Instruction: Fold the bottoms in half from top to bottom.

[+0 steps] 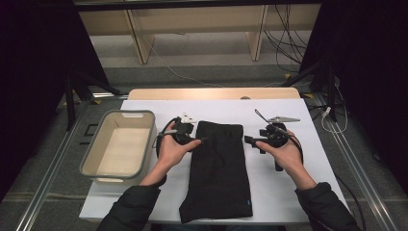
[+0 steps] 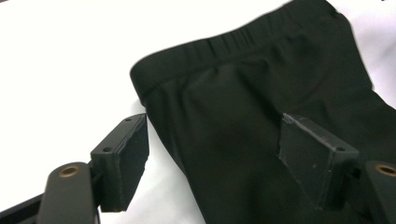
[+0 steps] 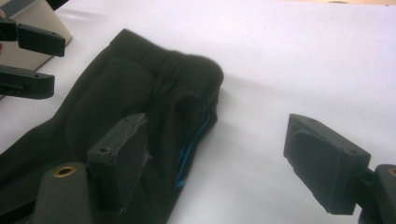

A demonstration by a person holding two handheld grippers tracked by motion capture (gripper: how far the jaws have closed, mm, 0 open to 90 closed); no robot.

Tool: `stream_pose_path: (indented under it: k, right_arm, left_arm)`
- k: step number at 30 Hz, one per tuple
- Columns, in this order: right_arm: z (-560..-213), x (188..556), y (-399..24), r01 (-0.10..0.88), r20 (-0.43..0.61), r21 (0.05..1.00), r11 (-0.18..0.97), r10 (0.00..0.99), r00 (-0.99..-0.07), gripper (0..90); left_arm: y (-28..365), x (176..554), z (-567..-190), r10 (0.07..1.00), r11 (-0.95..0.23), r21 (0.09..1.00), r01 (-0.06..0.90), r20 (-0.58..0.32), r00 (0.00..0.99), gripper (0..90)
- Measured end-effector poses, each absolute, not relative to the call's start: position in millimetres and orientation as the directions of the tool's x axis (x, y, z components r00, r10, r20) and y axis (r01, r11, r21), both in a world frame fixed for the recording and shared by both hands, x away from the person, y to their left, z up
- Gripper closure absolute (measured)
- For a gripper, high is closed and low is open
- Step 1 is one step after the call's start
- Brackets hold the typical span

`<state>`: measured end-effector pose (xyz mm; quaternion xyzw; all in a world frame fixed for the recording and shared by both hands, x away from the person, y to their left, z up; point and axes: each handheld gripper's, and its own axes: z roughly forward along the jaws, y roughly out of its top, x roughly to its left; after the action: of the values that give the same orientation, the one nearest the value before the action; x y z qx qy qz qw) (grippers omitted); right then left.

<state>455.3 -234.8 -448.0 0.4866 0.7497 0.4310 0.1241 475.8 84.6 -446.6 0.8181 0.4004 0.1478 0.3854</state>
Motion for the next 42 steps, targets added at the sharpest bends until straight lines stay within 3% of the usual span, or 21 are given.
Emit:
stream_pose_path:
  k: [8,17,20,28,42]
  right_arm:
    - [-449,478,-226,0.636,0.251,0.763,0.119,0.851,-0.461,32.4]
    - [-462,499,-210,0.71,0.327,0.697,0.097,0.839,-0.436,58.7]
    - [-468,503,-204,0.734,0.322,0.67,0.111,0.847,-0.423,63.5]
    - [-480,514,-196,0.763,0.327,0.64,0.09,0.867,-0.377,62.1]
    - [-488,518,-186,0.765,0.326,0.638,0.091,0.868,-0.375,61.3]
  left_arm:
    - [79,496,-449,0.801,-0.358,0.741,0.569,-0.069,0.595,28.1]
    - [75,514,-464,0.827,-0.339,0.703,0.626,-0.094,0.554,29.1]
    - [75,515,-467,0.83,-0.337,0.692,0.639,-0.102,0.549,29.7]
    - [75,518,-472,0.826,-0.343,0.663,0.665,-0.125,0.55,32.3]
    - [75,522,-481,0.811,-0.335,0.617,0.712,-0.195,0.551,38.7]
